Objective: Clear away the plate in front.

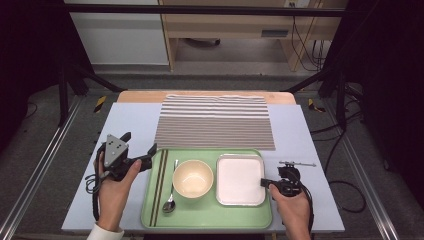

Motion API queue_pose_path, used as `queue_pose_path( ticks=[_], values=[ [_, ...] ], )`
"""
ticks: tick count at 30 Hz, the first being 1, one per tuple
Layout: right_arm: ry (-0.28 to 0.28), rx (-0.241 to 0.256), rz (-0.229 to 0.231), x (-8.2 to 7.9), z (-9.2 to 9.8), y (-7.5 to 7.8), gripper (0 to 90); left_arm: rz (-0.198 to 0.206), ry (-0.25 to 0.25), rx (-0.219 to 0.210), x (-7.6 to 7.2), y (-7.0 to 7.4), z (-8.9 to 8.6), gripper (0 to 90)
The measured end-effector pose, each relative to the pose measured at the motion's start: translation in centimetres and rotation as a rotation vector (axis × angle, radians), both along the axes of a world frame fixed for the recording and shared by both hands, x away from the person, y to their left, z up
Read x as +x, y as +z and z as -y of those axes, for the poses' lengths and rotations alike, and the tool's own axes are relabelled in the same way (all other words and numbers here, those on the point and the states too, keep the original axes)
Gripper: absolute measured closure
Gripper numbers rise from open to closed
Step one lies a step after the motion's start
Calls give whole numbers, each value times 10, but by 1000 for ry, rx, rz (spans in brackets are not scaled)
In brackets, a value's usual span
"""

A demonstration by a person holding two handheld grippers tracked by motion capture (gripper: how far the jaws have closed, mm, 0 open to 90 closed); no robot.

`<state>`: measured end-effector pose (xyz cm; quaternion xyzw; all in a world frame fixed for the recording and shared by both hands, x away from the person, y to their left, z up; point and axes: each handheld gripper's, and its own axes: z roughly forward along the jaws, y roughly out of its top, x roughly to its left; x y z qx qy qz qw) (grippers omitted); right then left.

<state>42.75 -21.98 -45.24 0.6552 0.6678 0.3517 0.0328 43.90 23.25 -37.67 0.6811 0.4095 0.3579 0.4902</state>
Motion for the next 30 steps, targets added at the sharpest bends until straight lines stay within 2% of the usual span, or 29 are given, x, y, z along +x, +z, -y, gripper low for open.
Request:
queue_pose_path(
  ticks=[11, 19, 25, 27, 30],
  values=[
    [-45, 5, -4, -8, -4, -11, 885, -10, -4, 8, 1, -3, 1, 111],
    [-43, 6, 8, -9, -8, -14, 880, -13, 2, 13, 2, -4, 0, 112],
    [-30, 2, 70, -11, -7, -12, 811, -14, 8, 14, 3, -5, -1, 111],
    [-26, 0, 112, -13, -7, -8, 789, -11, 10, 13, 3, -5, -2, 111],
    [-6, -29, 179, -14, -5, -4, 742, -12, 16, 12, 4, -6, -5, 111]
  ],
)
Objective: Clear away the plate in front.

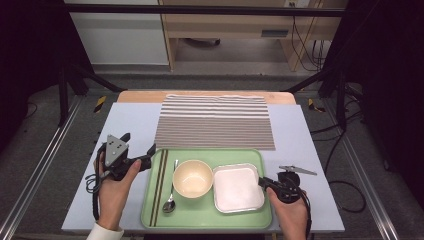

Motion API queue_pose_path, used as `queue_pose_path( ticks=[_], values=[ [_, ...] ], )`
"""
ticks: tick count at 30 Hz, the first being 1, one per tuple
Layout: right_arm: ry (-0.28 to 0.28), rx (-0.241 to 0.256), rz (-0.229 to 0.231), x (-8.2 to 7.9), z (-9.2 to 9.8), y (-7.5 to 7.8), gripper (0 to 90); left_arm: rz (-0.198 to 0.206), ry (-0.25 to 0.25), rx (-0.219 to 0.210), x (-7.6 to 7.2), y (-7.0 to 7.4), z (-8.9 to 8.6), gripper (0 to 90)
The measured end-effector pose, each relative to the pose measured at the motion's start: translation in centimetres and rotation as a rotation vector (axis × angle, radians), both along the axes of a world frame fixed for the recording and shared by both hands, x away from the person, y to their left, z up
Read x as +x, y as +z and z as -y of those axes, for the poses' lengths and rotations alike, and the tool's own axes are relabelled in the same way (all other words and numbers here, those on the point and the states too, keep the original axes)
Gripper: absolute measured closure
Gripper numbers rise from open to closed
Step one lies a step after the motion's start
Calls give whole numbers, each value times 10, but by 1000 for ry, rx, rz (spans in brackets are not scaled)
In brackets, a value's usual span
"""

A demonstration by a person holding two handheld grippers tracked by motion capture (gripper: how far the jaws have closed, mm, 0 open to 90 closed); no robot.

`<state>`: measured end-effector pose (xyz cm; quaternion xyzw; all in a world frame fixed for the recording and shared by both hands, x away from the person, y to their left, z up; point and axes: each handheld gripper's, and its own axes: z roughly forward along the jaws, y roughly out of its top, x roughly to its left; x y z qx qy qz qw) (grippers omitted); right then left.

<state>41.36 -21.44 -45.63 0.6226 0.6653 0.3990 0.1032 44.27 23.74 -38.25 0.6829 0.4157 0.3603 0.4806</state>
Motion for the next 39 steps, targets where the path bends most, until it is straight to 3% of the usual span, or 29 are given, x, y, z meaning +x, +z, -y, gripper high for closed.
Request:
queue_pose_path(
  ticks=[6, 17, 20, 26, 29, 34, 37, 39],
  values=[
    [36, -63, 132, 4, 4, 4, 642, -5, 27, -4, 2, -6, -9, 106],
    [27, -112, 259, 20, 18, 1, 321, -19, 59, 31, 5, -22, -23, 80],
    [24, -140, 315, 25, 22, 2, 236, -16, 56, 45, 5, -26, -25, 70],
    [28, -167, 367, 32, 34, 2, 105, -30, 49, 56, 2, -36, -31, 63],
    [33, -212, 395, 33, 42, 1, 92, -41, 58, 63, -1, -42, -37, 63],
    [18, -263, 383, 36, 55, -2, 142, -57, 78, 83, -8, -52, -48, 63],
    [-4, -271, 374, 37, 63, -3, 166, -58, 86, 112, -13, -59, -54, 63],
    [-32, -273, 384, 37, 71, -5, 166, -67, 91, 102, -17, -62, -58, 63]
  ],
)
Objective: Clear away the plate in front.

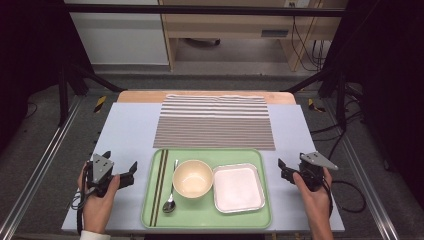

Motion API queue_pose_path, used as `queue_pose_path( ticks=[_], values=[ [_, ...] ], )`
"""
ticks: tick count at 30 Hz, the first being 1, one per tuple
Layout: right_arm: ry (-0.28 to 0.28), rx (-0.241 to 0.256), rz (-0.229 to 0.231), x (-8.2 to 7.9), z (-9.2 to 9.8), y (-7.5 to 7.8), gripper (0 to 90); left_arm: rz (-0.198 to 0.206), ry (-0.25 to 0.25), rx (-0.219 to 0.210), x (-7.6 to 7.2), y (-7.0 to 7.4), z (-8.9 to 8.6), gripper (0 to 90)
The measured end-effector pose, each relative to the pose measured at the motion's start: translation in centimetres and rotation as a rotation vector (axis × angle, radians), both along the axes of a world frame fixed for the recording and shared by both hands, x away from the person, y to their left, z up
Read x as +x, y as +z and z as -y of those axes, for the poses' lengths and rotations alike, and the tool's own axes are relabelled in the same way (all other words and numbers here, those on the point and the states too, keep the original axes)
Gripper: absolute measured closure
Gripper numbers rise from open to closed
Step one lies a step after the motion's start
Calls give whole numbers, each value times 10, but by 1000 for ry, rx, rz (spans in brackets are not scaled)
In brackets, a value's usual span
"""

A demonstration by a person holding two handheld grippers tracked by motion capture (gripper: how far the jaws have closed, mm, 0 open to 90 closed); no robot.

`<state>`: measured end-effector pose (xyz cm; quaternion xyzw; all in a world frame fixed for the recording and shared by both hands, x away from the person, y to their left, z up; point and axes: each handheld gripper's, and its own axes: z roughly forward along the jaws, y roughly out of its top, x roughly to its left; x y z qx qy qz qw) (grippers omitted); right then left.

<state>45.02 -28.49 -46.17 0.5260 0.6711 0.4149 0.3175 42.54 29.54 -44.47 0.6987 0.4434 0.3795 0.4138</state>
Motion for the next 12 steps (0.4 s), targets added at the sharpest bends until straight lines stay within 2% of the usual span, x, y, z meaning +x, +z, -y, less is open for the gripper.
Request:
queue_pose_path(
  ticks=[2, 5, 8, 10, 12],
  values=[
    [-15, -5, 4, 0, 6, -3, 146, 5, 2, -13, -2, 0, -3, 62],
    [-39, -48, 31, -1, 9, -9, 124, 12, 9, -21, -1, -1, -8, 60],
    [-52, -65, 52, -1, 9, -11, 118, -2, 24, -60, 3, -4, -14, 60],
    [-45, -60, 40, -2, 9, -12, 117, -19, 27, -94, 6, -6, -18, 60],
    [-43, -63, 34, -2, 9, -12, 111, -25, 27, -93, 7, -7, -18, 59]
  ],
)
